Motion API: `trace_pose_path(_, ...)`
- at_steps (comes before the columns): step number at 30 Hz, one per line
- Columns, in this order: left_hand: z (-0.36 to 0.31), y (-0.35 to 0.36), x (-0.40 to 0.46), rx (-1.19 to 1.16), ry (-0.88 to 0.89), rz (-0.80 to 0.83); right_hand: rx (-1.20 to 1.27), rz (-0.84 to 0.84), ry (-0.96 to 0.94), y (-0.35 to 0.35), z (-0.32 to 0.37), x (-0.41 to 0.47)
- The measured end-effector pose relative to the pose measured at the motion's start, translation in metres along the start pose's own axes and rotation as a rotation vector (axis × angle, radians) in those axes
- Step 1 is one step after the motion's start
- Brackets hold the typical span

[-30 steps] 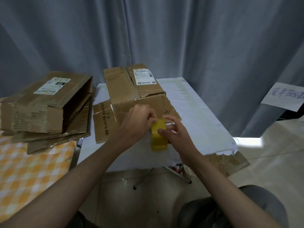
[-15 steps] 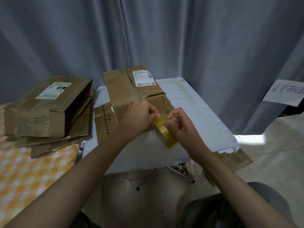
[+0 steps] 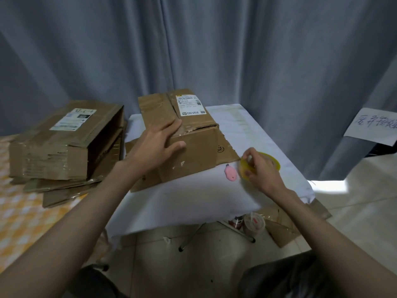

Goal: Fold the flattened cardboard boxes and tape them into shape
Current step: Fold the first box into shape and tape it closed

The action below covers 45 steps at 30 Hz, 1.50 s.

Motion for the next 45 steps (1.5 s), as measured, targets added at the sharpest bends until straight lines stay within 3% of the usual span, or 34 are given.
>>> trace_pose_path(3,0.003,0.011,-0.004,0.059,0.061,-0.026,-0.123,0.011,0.04,0.011,0.0,0.003)
trace_pose_path(5,0.003,0.012,-0.001,0.096,0.049,-0.062,-0.226,-0.082,0.051,0.01,0.016,0.01)
trace_pose_path(9,0.005,0.003,0.012,0.046,0.062,-0.148,0.009,-0.308,-0.223,-0.001,0.101,0.036)
trace_pose_path(13,0.012,-0.002,0.029,-0.002,0.105,-0.183,-0.059,-0.208,-0.323,0.018,0.152,0.054)
trace_pose_path(18,0.034,-0.005,0.064,-0.08,0.116,-0.097,-0.136,-0.237,-0.324,0.038,0.147,0.047)
trace_pose_path(23,0.043,0.012,0.105,0.005,0.08,0.275,-0.12,-0.228,-0.332,0.036,0.141,0.049)
trace_pose_path(29,0.064,0.028,0.127,0.087,0.004,0.365,-0.083,-0.204,-0.338,0.037,0.141,0.06)
trace_pose_path(35,0.091,0.016,0.172,0.168,-0.146,0.307,-0.033,-0.177,-0.393,0.033,0.132,0.053)
trace_pose_path(45,0.122,-0.014,0.176,-0.07,-0.343,0.133,0.24,-0.32,-0.324,0.007,0.099,0.086)
Point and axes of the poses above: each hand's wrist, its own x-axis towards the middle knuckle, its own y-axis out of the palm, z = x × y, the point moved 3 cm from there along x, towards the middle knuckle, and after that the axes turned 1 degree about y, right-handed, at the moved point
